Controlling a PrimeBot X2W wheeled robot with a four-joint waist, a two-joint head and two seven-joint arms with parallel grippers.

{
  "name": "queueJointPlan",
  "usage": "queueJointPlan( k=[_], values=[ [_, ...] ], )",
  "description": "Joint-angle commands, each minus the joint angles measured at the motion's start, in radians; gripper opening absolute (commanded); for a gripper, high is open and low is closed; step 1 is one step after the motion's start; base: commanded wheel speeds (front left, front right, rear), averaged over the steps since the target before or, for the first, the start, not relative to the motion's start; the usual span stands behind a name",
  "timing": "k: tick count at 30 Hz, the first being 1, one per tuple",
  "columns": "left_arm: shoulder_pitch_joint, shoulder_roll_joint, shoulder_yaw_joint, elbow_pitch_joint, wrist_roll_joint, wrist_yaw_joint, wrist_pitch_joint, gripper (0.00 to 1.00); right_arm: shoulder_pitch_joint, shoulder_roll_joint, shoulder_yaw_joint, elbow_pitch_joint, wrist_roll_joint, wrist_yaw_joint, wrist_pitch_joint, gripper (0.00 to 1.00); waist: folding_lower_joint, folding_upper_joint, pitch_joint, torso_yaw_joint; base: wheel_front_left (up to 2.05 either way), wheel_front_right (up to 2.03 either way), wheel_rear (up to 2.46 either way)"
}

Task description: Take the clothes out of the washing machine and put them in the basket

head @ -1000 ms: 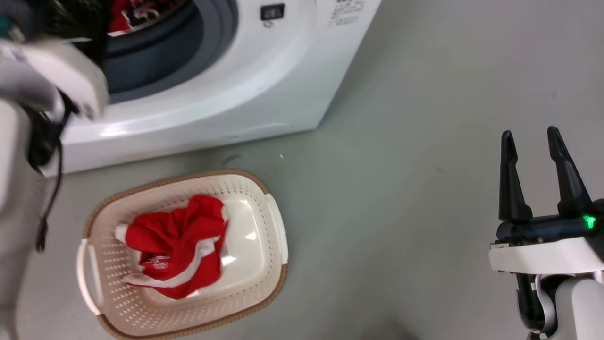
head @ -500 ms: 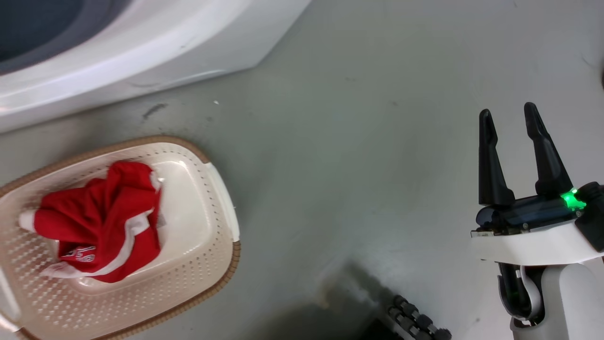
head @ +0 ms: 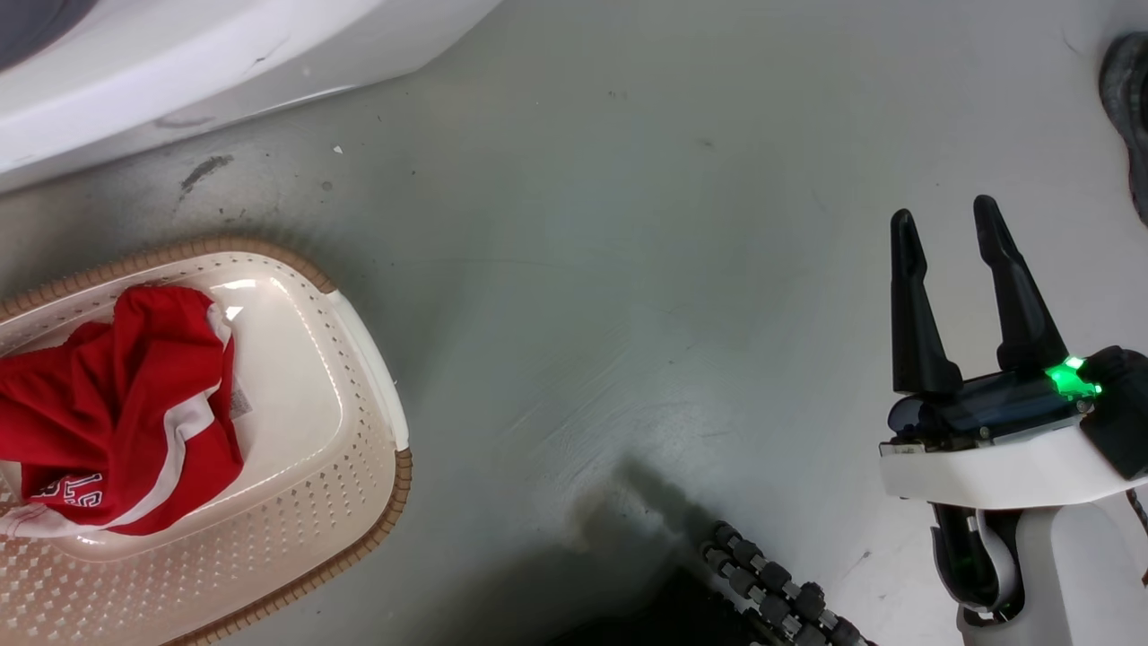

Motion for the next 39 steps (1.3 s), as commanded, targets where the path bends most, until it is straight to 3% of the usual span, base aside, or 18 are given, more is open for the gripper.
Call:
queueJointPlan(
  k=[1,10,18,28,33,39],
  values=[
    [0.024,-0.015,-0.037,0.030,-0.026,-0.002,0.011,0.00,-0.019,0.002,-0.002,-0.008,0.002,-0.001,-0.002,1.00,-0.0001,0.0000,0.009,0.005,0.00,0.00,0.00],
    [0.010,-0.003,-0.079,0.045,-0.056,-0.001,-0.083,0.00,-0.026,0.002,-0.012,0.003,-0.017,-0.001,-0.002,1.00,-0.0001,0.0000,-0.014,0.028,0.00,0.00,0.00],
    [0.081,-0.009,-0.168,0.003,-0.110,-0.001,-0.291,0.00,-0.032,0.002,-0.062,0.016,-0.065,-0.001,-0.002,1.00,-0.0001,0.0000,-0.098,0.100,0.00,0.00,0.00],
    [0.294,-0.049,-0.265,-0.027,-0.190,0.000,-0.604,0.00,0.015,0.002,-0.112,0.042,-0.148,-0.001,-0.002,1.00,-0.0001,0.0000,-0.286,0.215,0.00,0.00,0.00],
    [0.434,-0.070,-0.297,-0.019,-0.207,0.001,-0.697,0.00,0.045,0.002,-0.115,0.055,-0.185,-0.001,-0.002,1.00,-0.0001,0.0000,-0.387,0.268,0.00,0.00,0.00],
    [0.597,-0.088,-0.293,-0.083,-0.219,0.057,-0.852,0.00,0.085,0.002,-0.117,0.072,-0.208,-0.001,-0.002,1.00,-0.0001,0.0000,-0.497,0.318,0.00,0.00,0.00]
  ],
)
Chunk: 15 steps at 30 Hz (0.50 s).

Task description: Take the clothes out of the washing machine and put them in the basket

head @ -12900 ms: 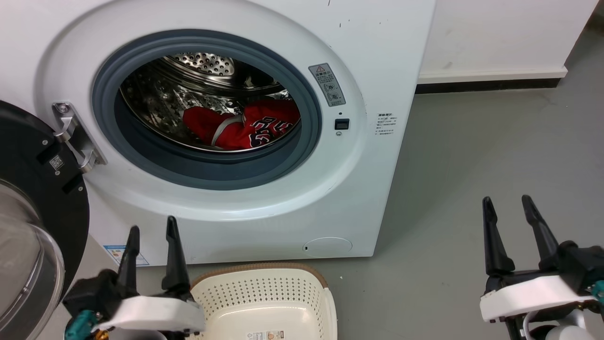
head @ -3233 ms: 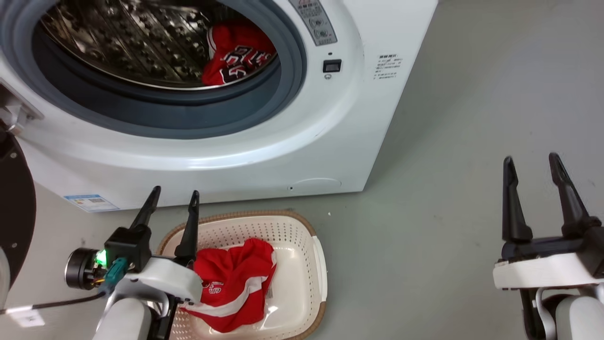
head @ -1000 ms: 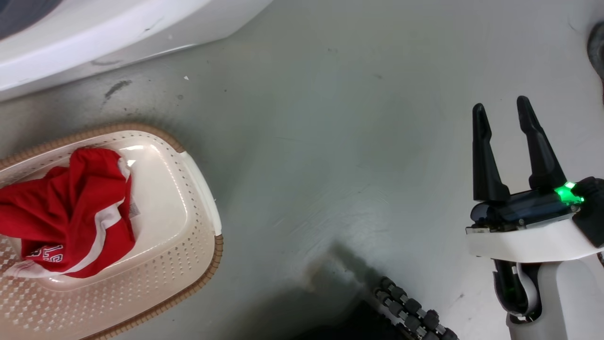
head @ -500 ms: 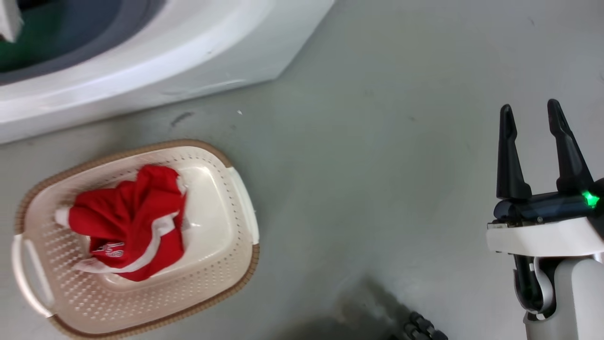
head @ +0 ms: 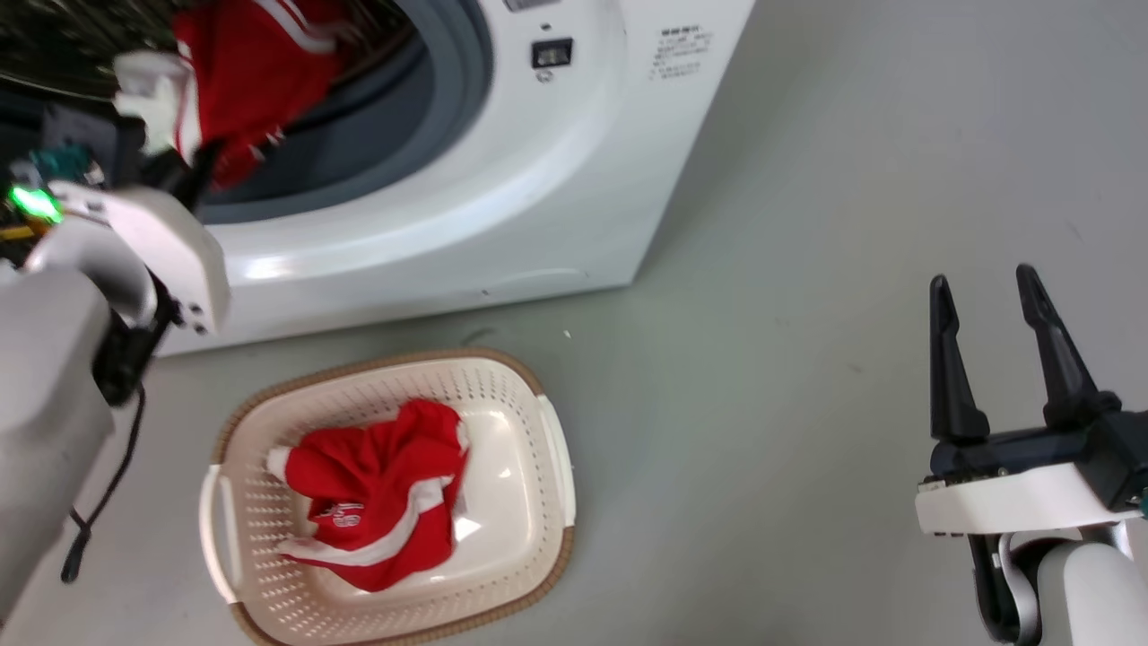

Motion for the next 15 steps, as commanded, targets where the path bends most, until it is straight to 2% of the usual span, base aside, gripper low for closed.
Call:
queueJointPlan(
  k=[1,6,15],
  values=[
    [0.031,-0.003,0.005,-0.021,0.000,0.018,-0.032,0.00,0.020,0.001,-0.001,0.005,-0.004,-0.001,-0.002,1.00,0.0001,0.0000,-0.076,0.055,0.00,0.00,0.00],
    [0.150,-0.005,0.065,-0.175,-0.017,0.125,-0.135,0.00,0.058,0.001,-0.001,0.018,-0.017,-0.001,-0.002,1.00,0.0001,0.0000,-0.148,0.090,0.00,0.00,0.00],
    [0.348,0.043,0.160,-0.583,0.061,0.313,-0.151,0.00,0.090,0.001,0.012,0.035,-0.019,-0.001,-0.002,1.00,0.0001,0.0000,-0.248,0.133,0.00,0.00,0.00]
  ],
)
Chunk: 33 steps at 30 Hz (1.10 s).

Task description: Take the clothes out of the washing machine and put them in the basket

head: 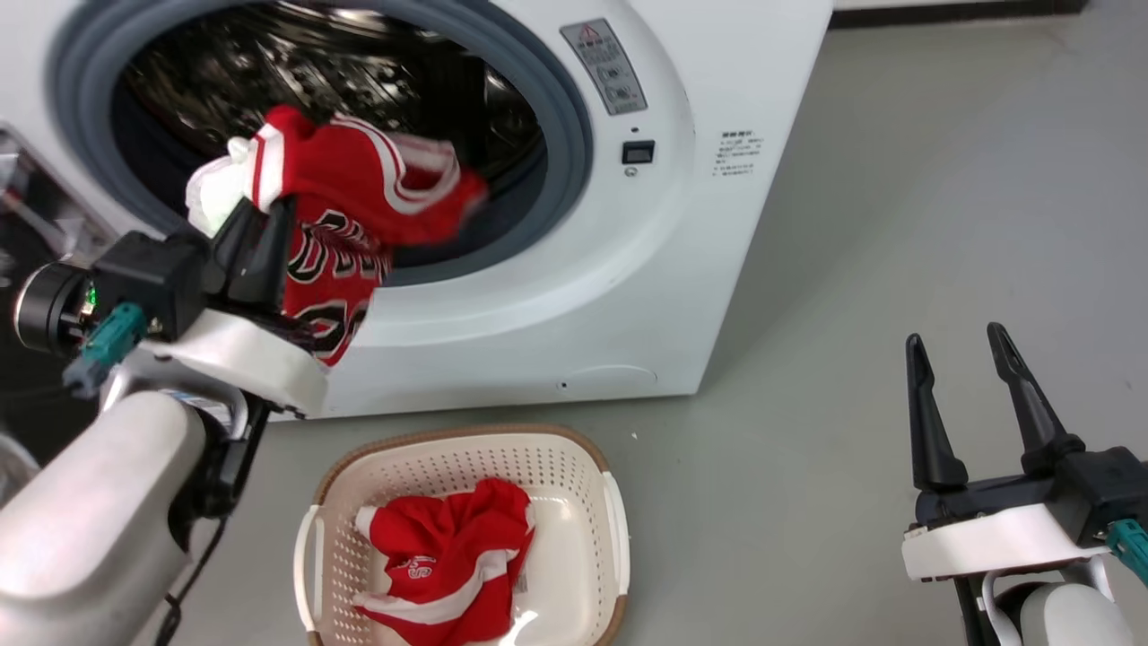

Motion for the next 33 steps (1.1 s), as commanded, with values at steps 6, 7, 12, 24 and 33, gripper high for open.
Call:
queueJointPlan(
  k=[6,7,12,24,33],
  values=[
    [0.163,0.023,0.074,-0.234,0.046,0.089,-0.005,0.00,0.029,0.001,-0.008,0.014,-0.002,-0.001,-0.002,1.00,0.0003,-0.0001,-0.072,0.043,0.00,0.00,0.00],
    [0.189,0.029,0.080,-0.261,0.052,0.100,-0.005,0.00,0.033,0.001,-0.009,0.015,-0.002,-0.001,-0.002,1.00,0.0003,-0.0001,-0.076,0.046,0.00,0.00,0.00],
    [0.296,0.050,0.066,-0.364,0.058,0.127,-0.004,0.00,0.042,0.001,-0.013,0.014,-0.004,-0.001,-0.002,1.00,0.0003,-0.0001,-0.085,0.062,0.00,0.00,0.00],
    [0.376,0.017,-0.042,-0.225,0.012,0.050,0.047,0.00,0.006,0.001,-0.004,0.003,-0.012,-0.001,-0.002,1.00,0.0003,-0.0001,0.002,0.058,0.00,0.00,0.00],
    [0.282,-0.092,-0.119,0.123,0.038,-0.091,0.029,0.00,-0.040,0.001,-0.007,-0.018,-0.044,-0.001,-0.002,1.00,0.0003,-0.0001,0.164,0.012,0.00,0.00,0.00]
  ],
)
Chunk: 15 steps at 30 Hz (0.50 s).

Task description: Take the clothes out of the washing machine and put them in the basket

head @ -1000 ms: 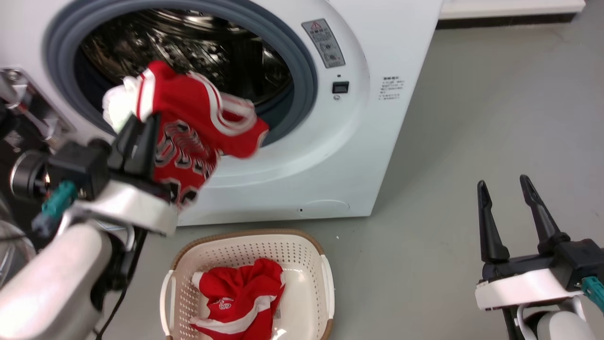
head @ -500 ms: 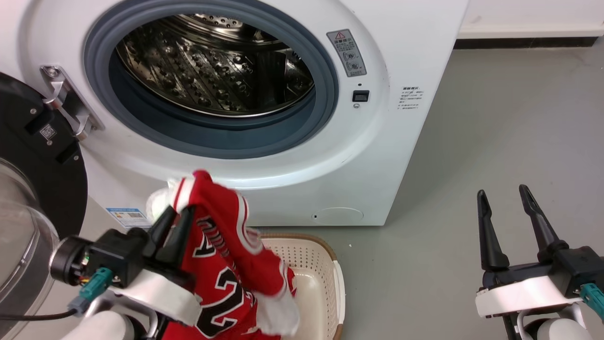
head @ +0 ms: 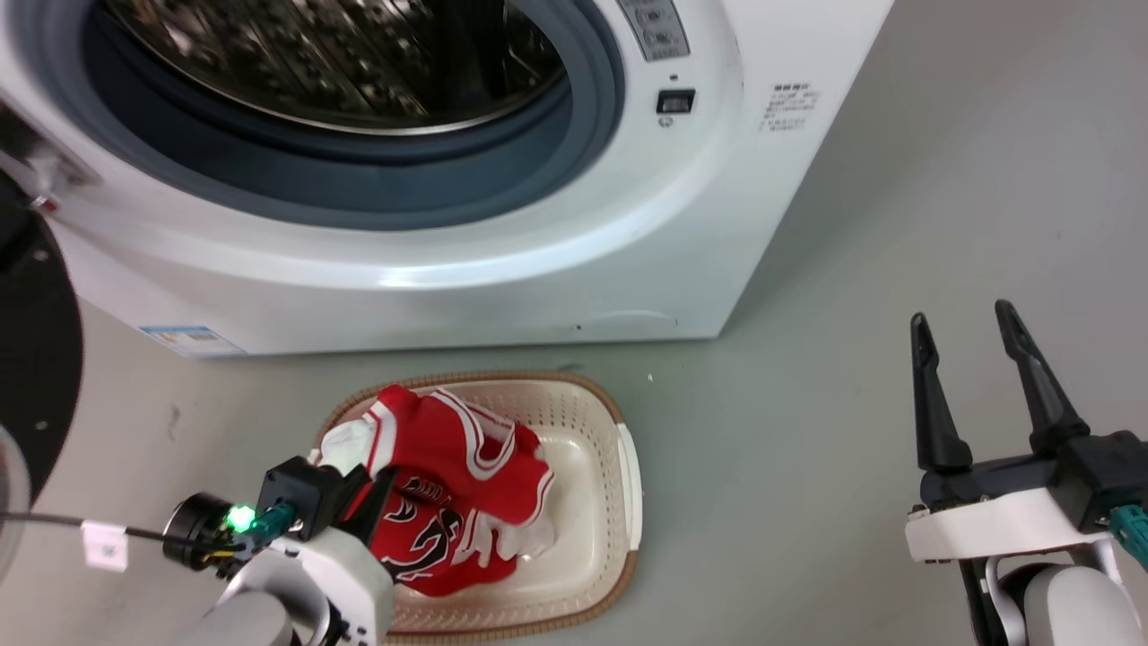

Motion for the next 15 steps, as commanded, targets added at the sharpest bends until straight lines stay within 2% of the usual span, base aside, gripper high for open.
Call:
queueJointPlan(
  k=[1,8,9,15],
  values=[
    [-0.045,-0.024,-0.002,0.051,0.010,-0.019,-0.010,0.00,-0.023,0.002,-0.003,-0.011,-0.007,-0.001,-0.002,1.00,-0.0001,0.0000,0.074,-0.030,0.00,0.00,0.00],
    [-0.186,-0.126,-0.034,0.321,0.053,-0.115,-0.025,0.00,-0.077,0.001,0.007,-0.047,-0.011,-0.001,-0.002,1.00,-0.0001,0.0000,0.216,-0.075,0.00,0.00,0.00],
    [-0.186,-0.126,-0.034,0.321,0.053,-0.115,-0.025,0.00,-0.077,0.001,0.007,-0.047,-0.011,-0.001,-0.002,1.00,-0.0001,0.0000,0.216,-0.075,0.00,0.00,0.00],
    [-0.298,-0.186,-0.051,0.541,0.088,-0.170,-0.035,0.00,-0.115,0.001,0.005,-0.069,0.010,-0.001,-0.002,1.00,-0.0001,0.0000,0.317,-0.116,0.00,0.00,0.00]
  ],
)
